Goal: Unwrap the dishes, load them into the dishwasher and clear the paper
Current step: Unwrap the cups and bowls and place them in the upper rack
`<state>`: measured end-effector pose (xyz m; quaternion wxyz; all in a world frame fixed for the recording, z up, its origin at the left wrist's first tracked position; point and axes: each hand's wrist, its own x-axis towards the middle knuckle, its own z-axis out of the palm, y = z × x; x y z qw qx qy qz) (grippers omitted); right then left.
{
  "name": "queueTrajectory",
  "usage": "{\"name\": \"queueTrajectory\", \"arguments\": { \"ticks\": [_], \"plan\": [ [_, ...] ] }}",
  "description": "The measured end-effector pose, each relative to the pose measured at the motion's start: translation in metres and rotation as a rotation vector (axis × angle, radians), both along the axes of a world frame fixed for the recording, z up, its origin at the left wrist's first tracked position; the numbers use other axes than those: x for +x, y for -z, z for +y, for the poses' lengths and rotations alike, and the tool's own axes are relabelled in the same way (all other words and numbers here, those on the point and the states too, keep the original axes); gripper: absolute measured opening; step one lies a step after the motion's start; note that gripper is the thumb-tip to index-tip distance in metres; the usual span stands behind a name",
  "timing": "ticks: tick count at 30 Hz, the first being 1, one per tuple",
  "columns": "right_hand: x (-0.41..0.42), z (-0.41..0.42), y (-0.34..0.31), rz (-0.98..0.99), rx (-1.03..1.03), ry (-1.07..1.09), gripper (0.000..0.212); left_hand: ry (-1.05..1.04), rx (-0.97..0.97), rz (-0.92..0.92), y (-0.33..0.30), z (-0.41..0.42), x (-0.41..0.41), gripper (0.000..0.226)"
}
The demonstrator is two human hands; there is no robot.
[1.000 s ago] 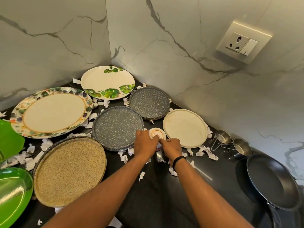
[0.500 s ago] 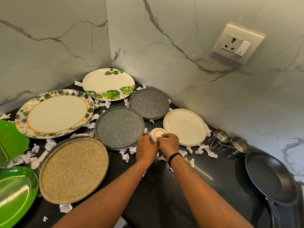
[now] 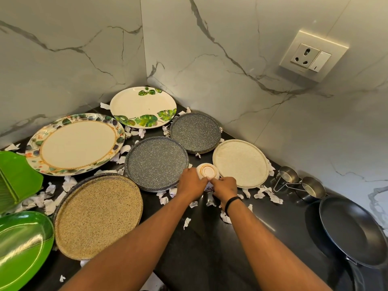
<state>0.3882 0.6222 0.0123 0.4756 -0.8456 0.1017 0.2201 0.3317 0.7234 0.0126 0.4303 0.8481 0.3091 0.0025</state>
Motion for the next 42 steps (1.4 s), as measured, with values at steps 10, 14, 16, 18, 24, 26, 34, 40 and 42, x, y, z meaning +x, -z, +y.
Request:
{"name": "queueTrajectory", "arguments": {
  "ticks": [10,14,16,18,24,26,34,40,42],
  "plan": [
    [-0.013,-0.001,0.002,-0.048,0.166,0.174,0.027,-0.232,-0.164,-0.220,-0.001,-0.001,-0.011,0.042],
    [-0.019,-0.008,-0.004,-0.090,0.238,0.212,0.026,-0.275,-0.206,-0.253,-0.003,0.001,-0.020,0.050],
    [-0.021,-0.011,-0.007,-0.109,0.261,0.213,0.016,-0.273,-0.249,-0.282,-0.002,0.001,-0.025,0.057],
    [-0.022,-0.013,-0.008,-0.111,0.272,0.214,0.012,-0.274,-0.280,-0.307,-0.002,0.002,-0.027,0.063],
    [-0.036,-0.030,-0.015,-0.140,0.360,0.254,0.029,-0.232,-0.371,-0.360,-0.019,-0.002,-0.032,0.058],
    [-0.044,-0.043,-0.025,-0.151,0.393,0.269,0.035,-0.176,-0.424,-0.369,-0.026,-0.011,-0.034,0.044],
    [-0.080,-0.140,-0.063,-0.222,0.526,0.335,0.036,0.120,-0.652,-0.347,-0.062,-0.088,-0.045,0.022],
    [-0.140,-0.246,-0.068,-0.282,0.534,0.462,0.041,0.328,-0.716,-0.274,-0.075,-0.186,-0.075,0.025],
    [-0.169,-0.287,-0.071,-0.312,0.535,0.537,0.038,0.409,-0.717,-0.240,-0.080,-0.228,-0.096,0.022]
  ]
}}
